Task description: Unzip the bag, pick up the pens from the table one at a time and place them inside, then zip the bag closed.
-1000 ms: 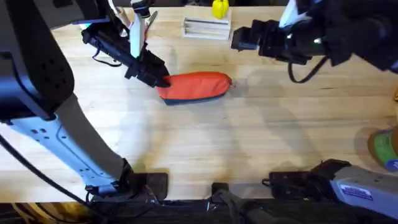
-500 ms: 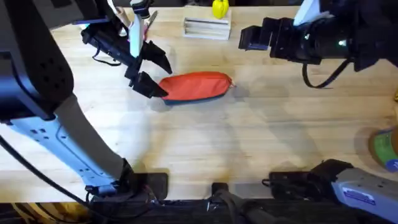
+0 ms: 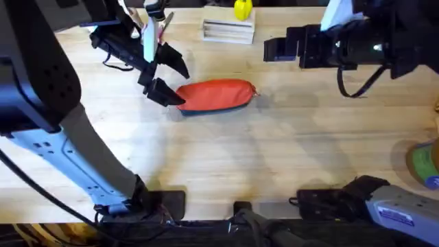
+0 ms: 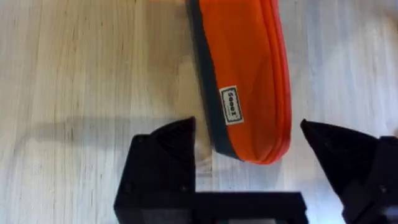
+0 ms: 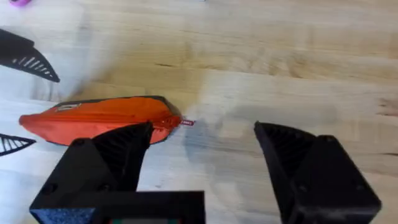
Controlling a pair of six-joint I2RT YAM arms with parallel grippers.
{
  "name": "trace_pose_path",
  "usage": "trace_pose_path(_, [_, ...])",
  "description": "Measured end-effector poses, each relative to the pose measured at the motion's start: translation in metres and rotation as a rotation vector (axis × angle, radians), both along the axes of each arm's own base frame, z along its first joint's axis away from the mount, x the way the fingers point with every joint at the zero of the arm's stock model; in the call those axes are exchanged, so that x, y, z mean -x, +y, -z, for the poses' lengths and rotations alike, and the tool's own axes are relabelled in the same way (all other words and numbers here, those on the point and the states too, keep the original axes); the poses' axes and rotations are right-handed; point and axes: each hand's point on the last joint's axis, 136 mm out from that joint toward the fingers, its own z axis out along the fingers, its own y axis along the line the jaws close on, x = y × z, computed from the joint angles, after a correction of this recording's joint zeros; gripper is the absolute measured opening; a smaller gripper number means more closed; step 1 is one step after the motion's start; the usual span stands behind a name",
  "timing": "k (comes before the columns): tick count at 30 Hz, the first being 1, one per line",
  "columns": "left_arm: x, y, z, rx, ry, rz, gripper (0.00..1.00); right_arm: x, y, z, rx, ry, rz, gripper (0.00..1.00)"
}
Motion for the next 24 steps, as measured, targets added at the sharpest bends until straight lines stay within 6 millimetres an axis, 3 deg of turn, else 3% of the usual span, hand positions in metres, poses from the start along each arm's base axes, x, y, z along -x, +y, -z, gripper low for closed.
trace_pose_path(4, [-0.001,0.003,-0.013,-0.01,-0.044,-0.008,0.997,0.0,-0.001,0.0,0.018,-0.004,-0.016,0.994])
trace_pose_path(12, [0.003,0.021,-0.087,-0.068,-0.178,-0.164,0.998,0.0,-0.001,0.0,0.032,-0.008,-0.028,0.994])
trace_pose_path(17, [0.026,0.028,-0.115,-0.145,-0.154,-0.265,0.999,0.0,-0.001,-0.002,0.031,-0.012,-0.029,0.994])
trace_pose_path(19, [0.05,0.036,-0.151,-0.23,-0.134,-0.506,0.997,0.01,-0.006,-0.028,-0.006,-0.09,-0.027,0.994])
trace_pose_path(24, [0.067,0.04,-0.17,-0.242,-0.081,-0.694,0.996,0.016,-0.009,-0.045,-0.029,-0.141,-0.026,0.994])
